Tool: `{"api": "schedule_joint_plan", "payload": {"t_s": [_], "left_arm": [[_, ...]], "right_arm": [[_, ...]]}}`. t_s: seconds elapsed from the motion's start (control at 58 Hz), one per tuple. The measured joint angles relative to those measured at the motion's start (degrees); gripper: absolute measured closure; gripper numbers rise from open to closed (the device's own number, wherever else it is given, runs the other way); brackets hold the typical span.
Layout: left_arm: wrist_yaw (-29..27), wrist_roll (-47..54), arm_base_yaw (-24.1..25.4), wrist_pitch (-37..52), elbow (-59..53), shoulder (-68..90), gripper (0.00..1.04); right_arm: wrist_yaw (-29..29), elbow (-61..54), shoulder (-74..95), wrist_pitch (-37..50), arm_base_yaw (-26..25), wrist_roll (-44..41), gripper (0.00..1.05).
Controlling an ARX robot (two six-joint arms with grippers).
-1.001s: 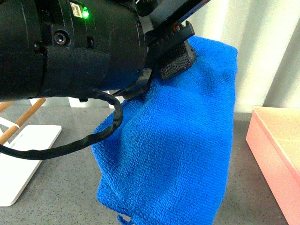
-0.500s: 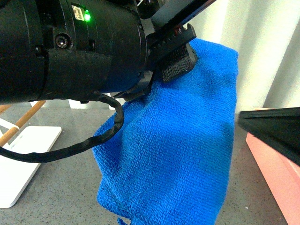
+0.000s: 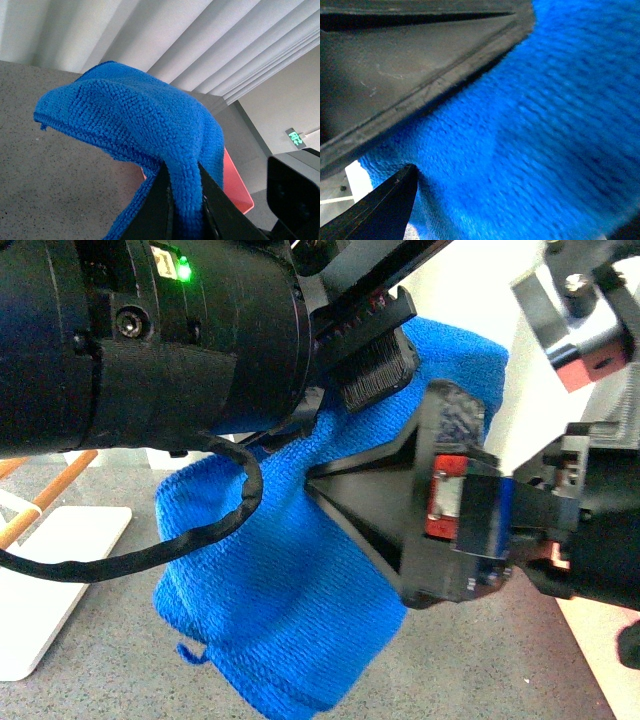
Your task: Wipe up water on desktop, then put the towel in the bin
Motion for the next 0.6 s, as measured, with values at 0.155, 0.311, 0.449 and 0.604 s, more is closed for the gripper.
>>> {"api": "schedule_joint_plan", "payload": {"t_s": [0.155,0.311,0.449,0.604], "left_arm": [[-0.2,0.2,0.1,0.0,0.0,0.0,0.99],[-0.6,0.2,0.2,0.0,0.0,0.0,0.99],[-0.8,0.4,0.3,0.0,0.0,0.0,0.99],[-0.9,0.5,0.3,0.0,0.0,0.0,0.99]], "right_arm": [[-0.7,2.0,2.3,1.8,1.5,-0.3,0.07],[-1.7,2.8,3.8,4.5,2.0,-0.3,0.09],[-2.0,3.2,4.5,5.5,2.7,-0.4,0.29],[-2.3,3.2,4.6,7.1,3.3,0.5,0.51]]}}
